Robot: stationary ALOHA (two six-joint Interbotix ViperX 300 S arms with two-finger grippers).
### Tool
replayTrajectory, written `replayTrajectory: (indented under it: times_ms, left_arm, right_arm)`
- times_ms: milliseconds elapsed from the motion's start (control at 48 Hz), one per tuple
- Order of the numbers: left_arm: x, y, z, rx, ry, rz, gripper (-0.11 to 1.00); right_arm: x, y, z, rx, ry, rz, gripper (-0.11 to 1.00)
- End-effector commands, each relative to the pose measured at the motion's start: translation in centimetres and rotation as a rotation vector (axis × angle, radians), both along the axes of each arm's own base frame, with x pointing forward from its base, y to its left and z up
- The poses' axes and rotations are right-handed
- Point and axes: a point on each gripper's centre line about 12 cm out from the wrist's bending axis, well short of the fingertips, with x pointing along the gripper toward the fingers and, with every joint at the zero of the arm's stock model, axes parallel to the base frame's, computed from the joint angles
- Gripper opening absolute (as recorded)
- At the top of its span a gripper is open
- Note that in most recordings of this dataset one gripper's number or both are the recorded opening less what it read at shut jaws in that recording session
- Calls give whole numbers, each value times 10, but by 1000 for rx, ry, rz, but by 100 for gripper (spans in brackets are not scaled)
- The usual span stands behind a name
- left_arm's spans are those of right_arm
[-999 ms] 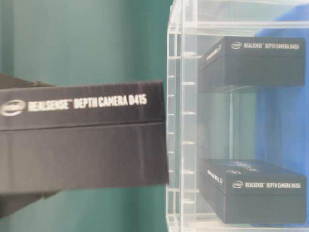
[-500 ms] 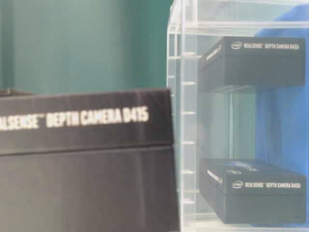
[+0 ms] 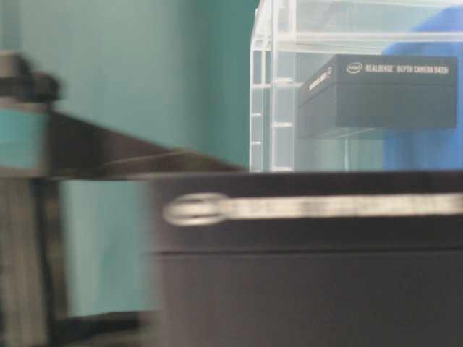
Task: Take the box out of the case with the left arm.
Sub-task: 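Carry the box out over the case front wall toward the table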
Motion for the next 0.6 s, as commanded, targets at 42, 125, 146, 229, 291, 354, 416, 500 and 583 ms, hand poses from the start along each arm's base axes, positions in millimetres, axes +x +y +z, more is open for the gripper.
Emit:
replayTrajectory:
  times_ms: [42, 125, 146, 229, 291, 354, 416, 500, 583]
  left_arm:
    - [-8, 1, 7, -13, -75, -9, 62]
    - [-8, 1, -9, -12, -70, -11, 62]
    - [-7, 1, -15, -13, -73, -13, 62]
    - [-2, -1, -34, -19, -91, -22, 62]
    - [2, -2, -47, -24, -107, -26, 62]
    - [4, -3, -59, -26, -110, -30, 62]
    - [3, -3, -67, -23, -99, -31, 62]
    - [0, -3, -73, -18, -83, -35, 62]
    - [-2, -2, -79, -18, -76, -39, 62]
  right_arm:
    - [2, 0, 5, 0, -16, -4, 3]
    - [2, 0, 5, 0, -16, -4, 3]
    - [2, 0, 5, 0, -16, -4, 3]
    - [2, 0, 4, 0, -13, -4, 3]
    - [2, 0, 3, 0, -10, -4, 3]
    - [2, -1, 3, -2, -10, -4, 3]
    - [2, -1, 4, -5, -11, -4, 3]
    - [2, -1, 4, -4, -10, -6, 3]
    - [2, -1, 4, -4, -10, -6, 3]
